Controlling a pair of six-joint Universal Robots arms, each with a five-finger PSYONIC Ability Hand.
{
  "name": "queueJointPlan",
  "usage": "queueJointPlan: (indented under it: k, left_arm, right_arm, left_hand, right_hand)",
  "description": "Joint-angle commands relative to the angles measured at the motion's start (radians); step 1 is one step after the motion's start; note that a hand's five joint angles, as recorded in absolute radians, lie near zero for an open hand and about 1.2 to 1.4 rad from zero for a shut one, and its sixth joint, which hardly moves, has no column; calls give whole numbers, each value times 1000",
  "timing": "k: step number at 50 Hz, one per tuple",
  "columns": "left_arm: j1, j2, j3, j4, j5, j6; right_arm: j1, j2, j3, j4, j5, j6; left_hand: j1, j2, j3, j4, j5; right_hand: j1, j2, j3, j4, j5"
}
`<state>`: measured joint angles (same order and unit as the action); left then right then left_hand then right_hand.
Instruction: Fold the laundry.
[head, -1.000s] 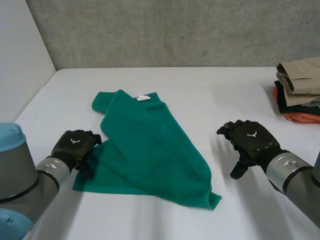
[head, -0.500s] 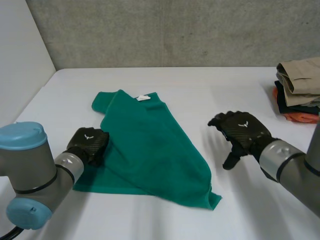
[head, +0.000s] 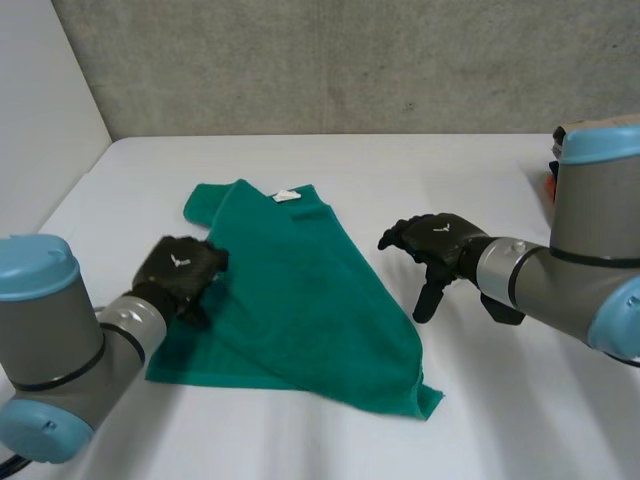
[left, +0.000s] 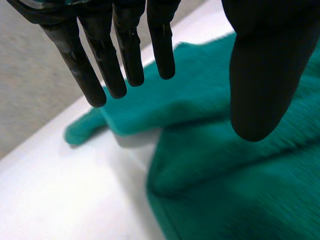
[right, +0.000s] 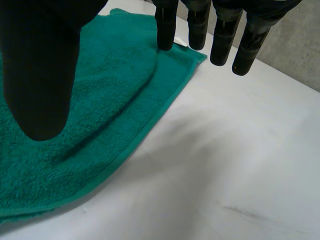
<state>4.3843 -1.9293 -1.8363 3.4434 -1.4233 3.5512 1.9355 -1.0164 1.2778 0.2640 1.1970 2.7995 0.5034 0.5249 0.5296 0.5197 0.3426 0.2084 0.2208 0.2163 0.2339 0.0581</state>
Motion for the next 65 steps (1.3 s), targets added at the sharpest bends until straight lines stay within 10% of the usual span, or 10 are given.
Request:
queueJointPlan:
  k: [1,16,19,40,55,65]
  left_arm:
    - [9,-69,3,-3,40,60]
    - [3,-148,34,59,37,89]
    - [1,-148,34,60,32,112]
    - [-34,220,72,178,-3,89]
    - [-147,254,249,180,-14,21]
    - [-140,262,310,174,-11,24]
  right_arm:
    - [-3,-39,98,-61,3,-1]
    - [-3,-39,155,-98,1,0]
    - [3,-37,153,-109,1,0]
    - [129,156,-110,14,-26,84]
    - [480,167,-40,8,-313,354]
    - [315,29,-5,4,-220,376]
  left_hand:
    - [95,73,69,78,81]
    - [414,393,388,398,401]
    - [886,865,860,870,872]
    - [893,871,867,877,879]
    - [893,871,867,877,879]
    - [893,871,867,877,879]
  right_hand:
    - [-34,-46,-42,-59,-58]
    - [-34,-46,-42,-59,-58]
    - [-34,-46,-42,-59,-58]
    - [-34,-46,-42,-59,-58]
    - [-34,-46,-42,-59,-58]
    - [-34,-46,-42,-59,-58]
